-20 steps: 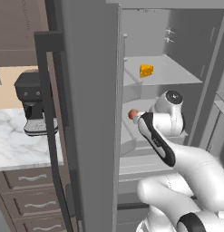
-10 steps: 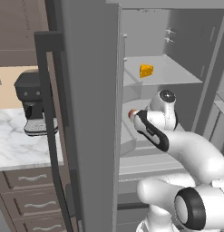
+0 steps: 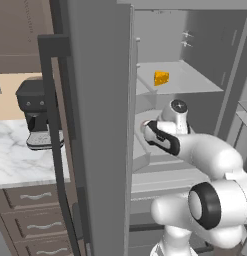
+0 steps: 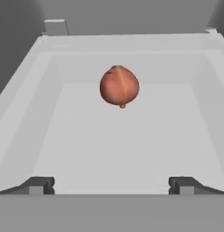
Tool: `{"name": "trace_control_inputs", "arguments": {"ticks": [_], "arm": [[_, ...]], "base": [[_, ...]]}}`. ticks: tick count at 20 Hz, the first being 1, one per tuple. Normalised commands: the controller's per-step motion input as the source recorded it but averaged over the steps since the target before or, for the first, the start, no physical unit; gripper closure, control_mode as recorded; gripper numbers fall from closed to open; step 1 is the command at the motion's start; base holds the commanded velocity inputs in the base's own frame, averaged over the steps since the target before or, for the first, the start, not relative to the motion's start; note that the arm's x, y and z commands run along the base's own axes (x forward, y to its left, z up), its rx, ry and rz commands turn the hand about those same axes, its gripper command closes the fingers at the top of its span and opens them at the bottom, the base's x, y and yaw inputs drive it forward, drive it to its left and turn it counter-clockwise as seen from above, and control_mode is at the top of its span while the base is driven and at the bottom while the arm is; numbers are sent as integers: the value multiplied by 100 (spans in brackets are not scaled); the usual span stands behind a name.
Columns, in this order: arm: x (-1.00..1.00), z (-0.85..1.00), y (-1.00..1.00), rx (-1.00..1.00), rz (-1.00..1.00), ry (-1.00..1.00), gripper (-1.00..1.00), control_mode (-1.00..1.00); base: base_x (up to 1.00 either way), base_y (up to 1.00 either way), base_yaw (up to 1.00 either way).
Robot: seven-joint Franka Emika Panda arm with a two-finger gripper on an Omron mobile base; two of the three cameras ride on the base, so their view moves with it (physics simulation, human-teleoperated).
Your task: Take the cheese, steak, and onion from the fridge and place them on the plate on the dining counter to create an appetizer plate.
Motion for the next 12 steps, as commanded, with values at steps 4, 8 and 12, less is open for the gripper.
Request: {"name": "trace_control_inputs", "arguments": {"ticks": [4, 8, 12], "arm": [[31, -11, -1, 0, 0, 0, -100, -100], [25, -22, -4, 0, 0, 0, -100, -100], [36, -21, -5, 0, 0, 0, -100, -100]], "base": [[0, 0, 0], [0, 0, 0], [0, 0, 0]]}}
